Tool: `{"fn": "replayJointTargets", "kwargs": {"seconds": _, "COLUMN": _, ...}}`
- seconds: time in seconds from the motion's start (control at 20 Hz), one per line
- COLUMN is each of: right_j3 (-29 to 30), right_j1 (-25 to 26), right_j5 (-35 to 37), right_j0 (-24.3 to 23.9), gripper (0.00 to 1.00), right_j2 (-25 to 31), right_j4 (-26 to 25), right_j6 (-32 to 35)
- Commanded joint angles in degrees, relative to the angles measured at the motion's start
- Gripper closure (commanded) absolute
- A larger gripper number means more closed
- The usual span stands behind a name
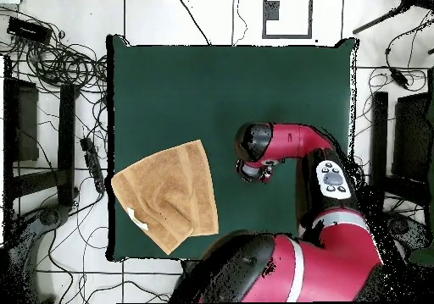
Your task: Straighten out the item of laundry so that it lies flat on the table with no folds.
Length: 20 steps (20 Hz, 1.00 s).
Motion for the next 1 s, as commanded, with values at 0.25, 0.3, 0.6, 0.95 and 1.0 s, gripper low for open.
{"fn": "replayJointTargets", "kwargs": {"seconds": 0.25, "right_j3": 1.15, "right_j1": 4.62, "right_j5": -7.63, "right_j0": -7.62, "gripper": 0.00, "right_j2": 3.40, "right_j4": -1.52, "right_j6": -5.87}}
{"fn": "replayJointTargets", "kwargs": {"seconds": 0.3, "right_j3": 0.57, "right_j1": 5.18, "right_j5": -6.39, "right_j0": -7.79, "gripper": 0.00, "right_j2": 3.45, "right_j4": -0.81, "right_j6": -5.14}}
{"fn": "replayJointTargets", "kwargs": {"seconds": 0.6, "right_j3": 3.02, "right_j1": 3.90, "right_j5": -4.18, "right_j0": -6.61, "gripper": 0.00, "right_j2": 4.03, "right_j4": 3.10, "right_j6": -0.65}}
{"fn": "replayJointTargets", "kwargs": {"seconds": 0.95, "right_j3": 7.72, "right_j1": -2.89, "right_j5": -0.53, "right_j0": 2.57, "gripper": 0.00, "right_j2": -0.50, "right_j4": 6.40, "right_j6": 12.63}}
{"fn": "replayJointTargets", "kwargs": {"seconds": 1.0, "right_j3": 7.84, "right_j1": -3.35, "right_j5": -0.16, "right_j0": 3.84, "gripper": 0.00, "right_j2": -1.33, "right_j4": 6.58, "right_j6": 13.97}}
